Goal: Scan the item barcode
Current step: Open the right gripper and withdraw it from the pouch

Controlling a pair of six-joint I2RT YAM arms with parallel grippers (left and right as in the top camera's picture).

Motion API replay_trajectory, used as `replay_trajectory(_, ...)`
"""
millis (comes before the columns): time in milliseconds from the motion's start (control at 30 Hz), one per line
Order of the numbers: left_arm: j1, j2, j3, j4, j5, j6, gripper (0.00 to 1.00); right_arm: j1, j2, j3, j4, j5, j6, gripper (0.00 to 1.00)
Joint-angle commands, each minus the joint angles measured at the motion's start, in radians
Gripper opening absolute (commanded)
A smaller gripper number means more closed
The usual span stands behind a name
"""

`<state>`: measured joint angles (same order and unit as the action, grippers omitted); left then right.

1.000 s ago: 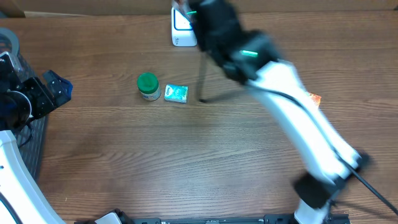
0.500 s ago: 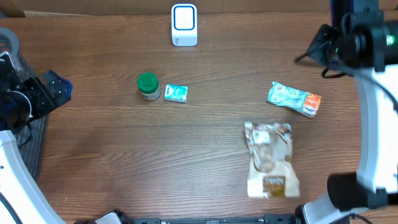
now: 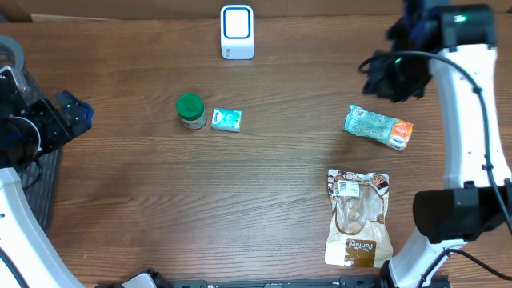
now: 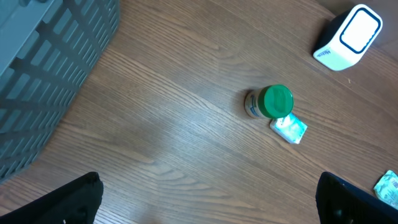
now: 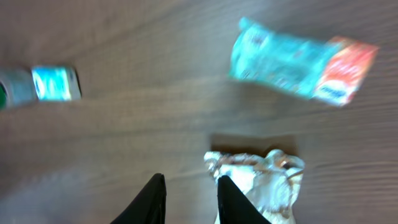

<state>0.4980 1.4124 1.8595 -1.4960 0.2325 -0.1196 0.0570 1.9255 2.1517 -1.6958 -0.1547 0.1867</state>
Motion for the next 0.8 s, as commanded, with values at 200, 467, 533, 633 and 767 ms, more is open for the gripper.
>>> replay_trajectory(200, 0.003, 0.002, 0.012, 0.001, 0.012, 0.019, 1.0, 0.098, -0.055, -0.285, 0.002, -0.041, -0.037, 0.36)
replay_trajectory(467, 0.003, 0.002, 0.012, 0.002, 0.012, 0.019, 0.99, 0.156, -0.145, -0.667, 0.033, 0.081, 0.164, 0.37)
replay_trajectory(533, 0.003, 0.002, 0.012, 0.002, 0.012, 0.019, 1.0, 0.156, -0.147, -0.745, 0.056, 0.086, 0.187, 0.37)
replay_trajectory(633, 0.003, 0.002, 0.012, 0.002, 0.012, 0.019, 0.99, 0.156, -0.147, -0.85, 0.093, 0.085, 0.216, 0.37)
replay_trajectory(767, 0.003, 0.002, 0.012, 0.002, 0.012, 0.019, 1.0, 0.156, -0.147, -0.958, 0.156, 0.077, 0.234, 0.38)
